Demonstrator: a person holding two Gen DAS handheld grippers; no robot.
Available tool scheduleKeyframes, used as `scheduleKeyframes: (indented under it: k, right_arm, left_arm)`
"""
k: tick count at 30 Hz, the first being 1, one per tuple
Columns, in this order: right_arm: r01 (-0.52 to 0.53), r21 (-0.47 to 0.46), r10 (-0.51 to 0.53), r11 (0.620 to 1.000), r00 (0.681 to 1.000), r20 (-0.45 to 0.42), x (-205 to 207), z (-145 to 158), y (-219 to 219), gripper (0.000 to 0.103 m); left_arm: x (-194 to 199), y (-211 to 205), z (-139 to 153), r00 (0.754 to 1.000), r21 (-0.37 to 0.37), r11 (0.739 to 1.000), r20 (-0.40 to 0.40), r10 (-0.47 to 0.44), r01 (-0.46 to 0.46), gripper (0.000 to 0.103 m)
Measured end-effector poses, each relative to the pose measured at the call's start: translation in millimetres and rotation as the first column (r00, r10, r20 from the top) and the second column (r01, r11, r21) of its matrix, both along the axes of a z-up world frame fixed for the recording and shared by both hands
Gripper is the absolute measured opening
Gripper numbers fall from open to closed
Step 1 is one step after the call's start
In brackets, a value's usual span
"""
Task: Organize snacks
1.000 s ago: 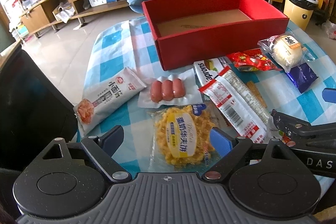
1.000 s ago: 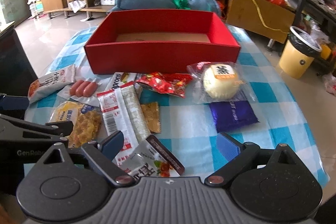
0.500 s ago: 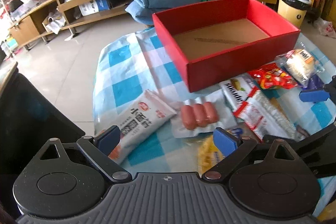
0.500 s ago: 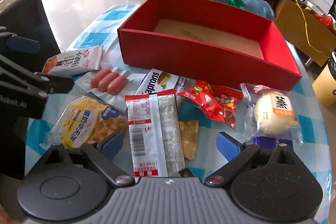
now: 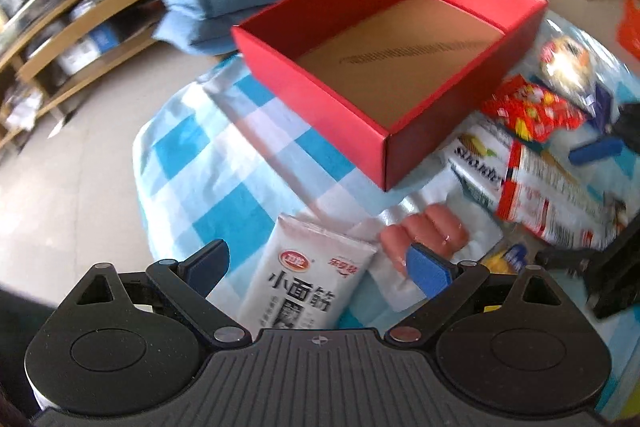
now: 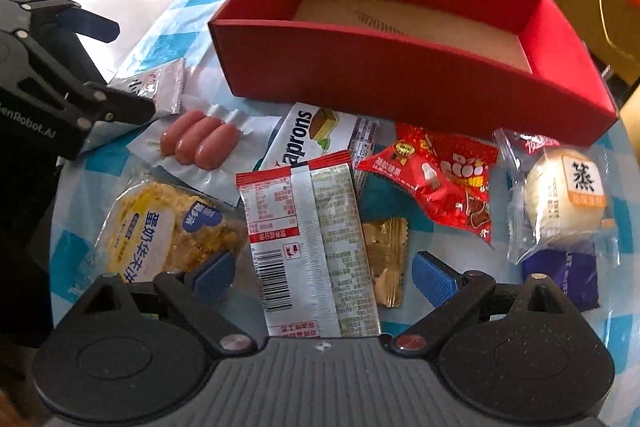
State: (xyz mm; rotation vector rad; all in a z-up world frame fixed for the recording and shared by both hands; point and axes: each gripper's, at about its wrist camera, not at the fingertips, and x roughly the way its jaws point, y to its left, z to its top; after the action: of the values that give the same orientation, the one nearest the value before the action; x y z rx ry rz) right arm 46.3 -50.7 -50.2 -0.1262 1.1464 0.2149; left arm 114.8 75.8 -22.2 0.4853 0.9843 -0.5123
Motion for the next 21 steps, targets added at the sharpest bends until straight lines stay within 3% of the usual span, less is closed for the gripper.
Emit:
scheduleKeyframes:
  k: [7, 10, 13, 21]
  right_arm:
    - [0.024, -0.005, -0.024, 1.000, 0.999, -0.030, 8.1, -1.4, 5.3, 0.091]
    - [0.028, -0.014, -0.029, 1.000, 0.999, -0.039, 11.2, -2.5, 7.9, 0.088]
    - [0.013, -0.020, -0.014, 1.000, 0.999, -0.044, 10.6, -2.0, 8.8, 0.075]
    - [-0.005, -0.060, 0.003, 0.998, 0.999, -0.034, 8.7, -4.7, 8.8, 0.064]
  left_arm:
    - [9.6, 14.5, -16.3, 0.987, 0.009, 0.993, -0.114, -0.112, 0.114, 0.098]
    - [15.8, 17.7, -28.5, 0.982, -0.005, 0.995, -0.161, -0.100, 0.100, 0.096]
    - [17.2, 18.9, -37.0, 0.979, -0.013, 0.998, -0.193, -0.064, 0.063, 0.093]
    - [7.3, 19.3, -38.8, 0.969, -0.029, 0.999, -0.247, -0.026, 0.019, 0.086]
